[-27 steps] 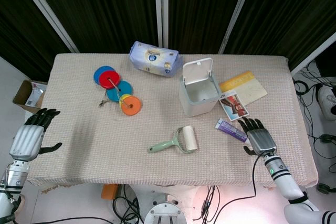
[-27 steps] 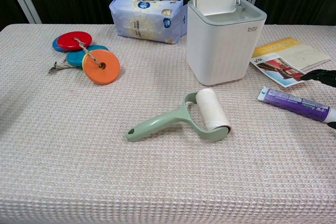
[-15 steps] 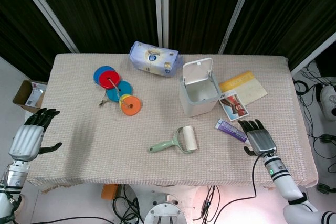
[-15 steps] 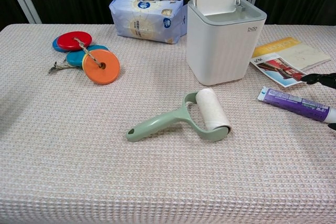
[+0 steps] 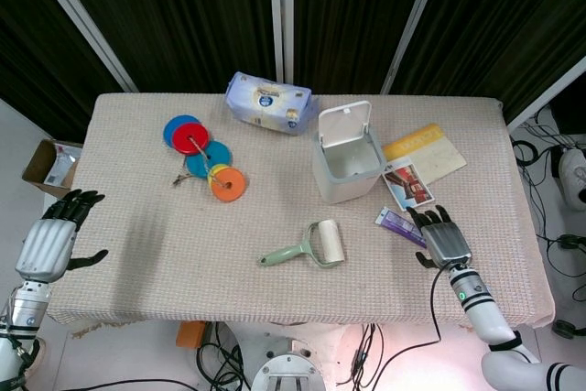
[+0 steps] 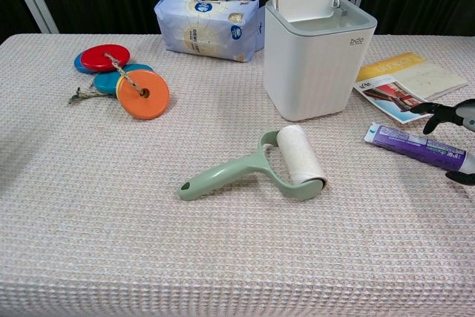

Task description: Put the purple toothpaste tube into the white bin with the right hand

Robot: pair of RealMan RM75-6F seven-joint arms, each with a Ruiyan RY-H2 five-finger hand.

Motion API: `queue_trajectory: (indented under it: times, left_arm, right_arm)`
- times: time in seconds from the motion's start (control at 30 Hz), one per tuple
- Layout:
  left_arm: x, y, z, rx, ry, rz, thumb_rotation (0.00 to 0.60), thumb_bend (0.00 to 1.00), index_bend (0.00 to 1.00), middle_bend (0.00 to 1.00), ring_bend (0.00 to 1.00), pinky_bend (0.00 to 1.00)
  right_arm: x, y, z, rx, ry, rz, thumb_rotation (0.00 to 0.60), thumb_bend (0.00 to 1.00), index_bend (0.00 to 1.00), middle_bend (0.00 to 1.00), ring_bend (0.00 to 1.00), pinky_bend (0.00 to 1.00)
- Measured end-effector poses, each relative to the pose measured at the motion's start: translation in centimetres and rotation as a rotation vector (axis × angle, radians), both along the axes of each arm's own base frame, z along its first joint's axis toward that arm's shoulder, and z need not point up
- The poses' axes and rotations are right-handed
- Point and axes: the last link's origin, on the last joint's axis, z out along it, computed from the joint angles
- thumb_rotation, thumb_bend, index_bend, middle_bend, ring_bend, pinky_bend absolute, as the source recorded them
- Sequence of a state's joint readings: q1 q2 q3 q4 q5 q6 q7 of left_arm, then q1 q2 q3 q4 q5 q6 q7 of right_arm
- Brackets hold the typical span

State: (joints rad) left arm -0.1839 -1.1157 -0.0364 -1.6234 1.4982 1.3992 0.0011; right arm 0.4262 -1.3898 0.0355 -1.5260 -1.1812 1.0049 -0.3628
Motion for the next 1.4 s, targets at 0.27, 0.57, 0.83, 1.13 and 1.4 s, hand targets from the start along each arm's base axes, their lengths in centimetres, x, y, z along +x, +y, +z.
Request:
queue_trajectory:
  times: [0.27,0.57,0.83,1.13,1.4]
  left_arm:
    - [-0.2,0.1,-0.1,-0.01,-0.002,0.01,0.6,0.02,0.17,0.14,0.08,0.22]
    - [-0.3,0.1,-0.1,-0.009,-0.003,0.012,0.6,0.02,0.18,0.14,0.08,0.22]
    - [-0.2,0.1,-0.2,-0.015,-0.001,0.013,0.6,0.02,0.18,0.14,0.08,0.22]
    - [-0.3,0.2,-0.2,-0.017,-0.001,0.016,0.6,0.02,0.18,0.14,0.08,0.22]
    - [-0.3,0.2,-0.1,-0.014,-0.003,0.016,0.6,0.02,0.18,0.14,0.08,0.22]
  right_arm:
    - [0.2,-0.5,-0.8,0.017,0.033,-0.012,0.6,0.27,0.0,0.25,0.15,0.08]
    - [0.6,-0.6,-1.4,0.004,0.037,0.016,0.6,0.35,0.13,0.36,0.39,0.3]
    - [0.6,-0.2,-1.3,-0.028,0.036,0.061,0.6,0.44,0.42,0.46,0.49,0.39]
    - [0.6,-0.1,-1.0,-0.054,0.037,0.077,0.6,0.54,0.67,0.61,0.63,0.5]
    - [1.0,-0.4,0.6,-0.137,-0.019,0.118,0.6,0.56,0.74,0.64,0.66,0.53]
